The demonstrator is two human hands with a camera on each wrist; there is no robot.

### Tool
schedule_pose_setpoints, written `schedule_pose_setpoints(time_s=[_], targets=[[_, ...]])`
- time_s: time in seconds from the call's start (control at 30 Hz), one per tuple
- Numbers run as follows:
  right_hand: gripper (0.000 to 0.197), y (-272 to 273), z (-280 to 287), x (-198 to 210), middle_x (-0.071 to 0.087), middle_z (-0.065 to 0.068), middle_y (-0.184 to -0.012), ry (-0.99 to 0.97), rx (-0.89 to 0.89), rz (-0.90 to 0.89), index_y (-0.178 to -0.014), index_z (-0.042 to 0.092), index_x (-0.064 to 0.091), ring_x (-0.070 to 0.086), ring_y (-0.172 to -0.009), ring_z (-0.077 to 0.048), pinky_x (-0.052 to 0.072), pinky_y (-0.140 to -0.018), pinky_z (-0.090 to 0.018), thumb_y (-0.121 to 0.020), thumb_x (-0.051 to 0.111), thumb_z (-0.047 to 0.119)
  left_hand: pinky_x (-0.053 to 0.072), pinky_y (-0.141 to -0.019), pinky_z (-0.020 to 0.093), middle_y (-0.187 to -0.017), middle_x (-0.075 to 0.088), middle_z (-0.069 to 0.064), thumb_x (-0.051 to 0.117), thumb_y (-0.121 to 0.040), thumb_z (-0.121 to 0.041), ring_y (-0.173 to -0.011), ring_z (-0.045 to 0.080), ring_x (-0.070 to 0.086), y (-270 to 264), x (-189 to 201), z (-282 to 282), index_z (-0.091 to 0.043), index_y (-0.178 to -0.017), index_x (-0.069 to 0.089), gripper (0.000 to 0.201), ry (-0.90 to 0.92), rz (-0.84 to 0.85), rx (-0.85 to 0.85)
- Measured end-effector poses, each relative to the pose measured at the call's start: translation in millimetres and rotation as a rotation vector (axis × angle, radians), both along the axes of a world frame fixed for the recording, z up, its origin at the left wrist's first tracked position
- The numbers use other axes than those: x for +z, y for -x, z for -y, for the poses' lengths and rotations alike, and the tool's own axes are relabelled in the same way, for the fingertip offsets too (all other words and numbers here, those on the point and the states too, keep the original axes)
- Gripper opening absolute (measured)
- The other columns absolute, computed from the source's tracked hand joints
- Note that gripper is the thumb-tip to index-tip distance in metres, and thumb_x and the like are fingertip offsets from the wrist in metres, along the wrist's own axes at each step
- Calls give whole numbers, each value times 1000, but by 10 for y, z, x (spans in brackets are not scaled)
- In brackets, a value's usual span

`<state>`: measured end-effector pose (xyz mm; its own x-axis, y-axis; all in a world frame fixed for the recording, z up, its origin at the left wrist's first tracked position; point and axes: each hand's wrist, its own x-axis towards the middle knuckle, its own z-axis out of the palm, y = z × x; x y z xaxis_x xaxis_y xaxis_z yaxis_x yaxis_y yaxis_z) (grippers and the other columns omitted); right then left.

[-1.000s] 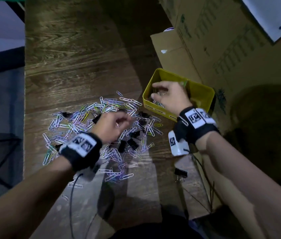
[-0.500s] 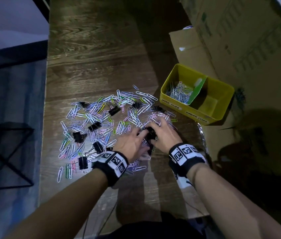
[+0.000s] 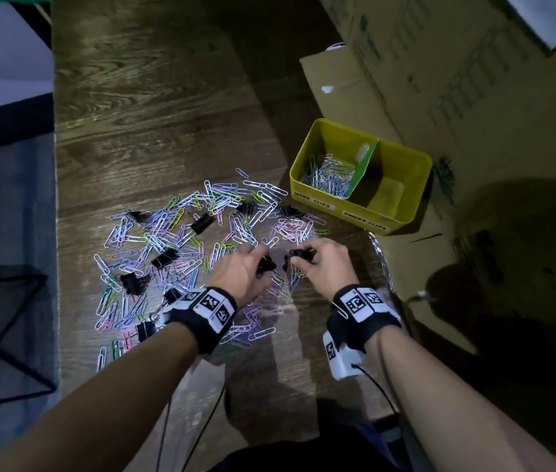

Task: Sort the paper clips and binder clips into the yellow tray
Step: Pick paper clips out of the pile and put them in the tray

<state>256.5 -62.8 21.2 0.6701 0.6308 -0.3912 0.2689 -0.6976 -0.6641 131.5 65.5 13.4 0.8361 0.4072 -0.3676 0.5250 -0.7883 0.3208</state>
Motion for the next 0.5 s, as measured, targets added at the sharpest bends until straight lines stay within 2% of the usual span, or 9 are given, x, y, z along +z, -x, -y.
schedule_pose_setpoints(time_s=[0.07, 0.13, 0.17, 0.23, 0.27, 0.33, 0.37, 0.43, 0.5], targets=[[18, -125, 112, 4, 62, -7, -102, 1, -95, 43, -101, 20, 68, 59, -90, -22, 48, -83, -29, -83, 70, 23, 55, -68, 38, -111, 58, 7, 55, -84, -30, -85, 28, 63, 57, -21, -127, -22, -121, 47, 38, 7, 27, 28], [18, -263, 257, -19, 63, -7, -99, 69, -166, 148, -101, 20, 68, 59, -92, -24, 39, -77, -21, -84, 68, 23, 56, -67, 39, -113, 57, 7, 55, -84, -29, -85, 27, 62, 108, -27, -284, -21, -121, 46, 38, -21, 28, 77], [18, -321, 326, -40, 63, -6, -99, 102, -200, 200, -101, 20, 68, 60, -91, -24, 38, -75, -21, -83, 67, 22, 56, -66, 38, -117, 56, 7, 55, -84, -29, -85, 25, 62, 129, -22, -368, -23, -122, 45, 39, -38, 16, 108], [18, -396, 433, -88, 63, -7, -103, 95, -254, 253, -100, 18, 69, 63, -90, -27, 45, -82, -25, -82, 67, 19, 55, -70, 39, -125, 54, 8, 56, -85, -26, -91, 27, 61, 163, -19, -494, -22, -125, 44, 42, -64, 8, 157], [20, -426, 461, -101, 61, -9, -107, 81, -265, 263, -101, 17, 68, 63, -91, -29, 47, -86, -28, -81, 66, 18, 53, -77, 41, -128, 53, 10, 57, -84, -23, -99, 31, 58, 172, -24, -535, -19, -125, 46, 42, -76, 32, 162], [30, -435, 490, -98, 54, -10, -119, 115, -259, 251, -112, 18, 64, 61, -100, -31, 47, -92, -32, -82, 64, 18, 47, -92, 47, -133, 48, 15, 61, -81, -22, -113, 35, 50, 192, -15, -546, -15, -123, 50, 43, -123, 92, 140], [36, -429, 491, -83, 50, -10, -125, 171, -245, 246, -119, 20, 60, 57, -107, -31, 45, -93, -34, -83, 63, 20, 44, -95, 48, -133, 47, 16, 62, -80, -24, -116, 35, 48, 198, -5, -524, -15, -121, 51, 43, -167, 120, 111], [46, -381, 470, -12, 43, -9, -132, 317, -202, 315, -128, 24, 52, 43, -121, -31, 41, -95, -39, -83, 61, 27, 44, -91, 49, -126, 49, 16, 61, -80, -32, -112, 34, 48, 189, 12, -431, -16, -115, 55, 39, -241, 151, 14], [52, -285, 427, 76, 42, -12, -133, 372, -169, 427, -130, 24, 49, 36, -123, -32, 37, -97, -43, -80, 62, 31, 46, -86, 45, -116, 53, 11, 59, -81, -38, -105, 29, 52, 174, 14, -308, -17, -111, 57, 37, -222, 115, -109]])
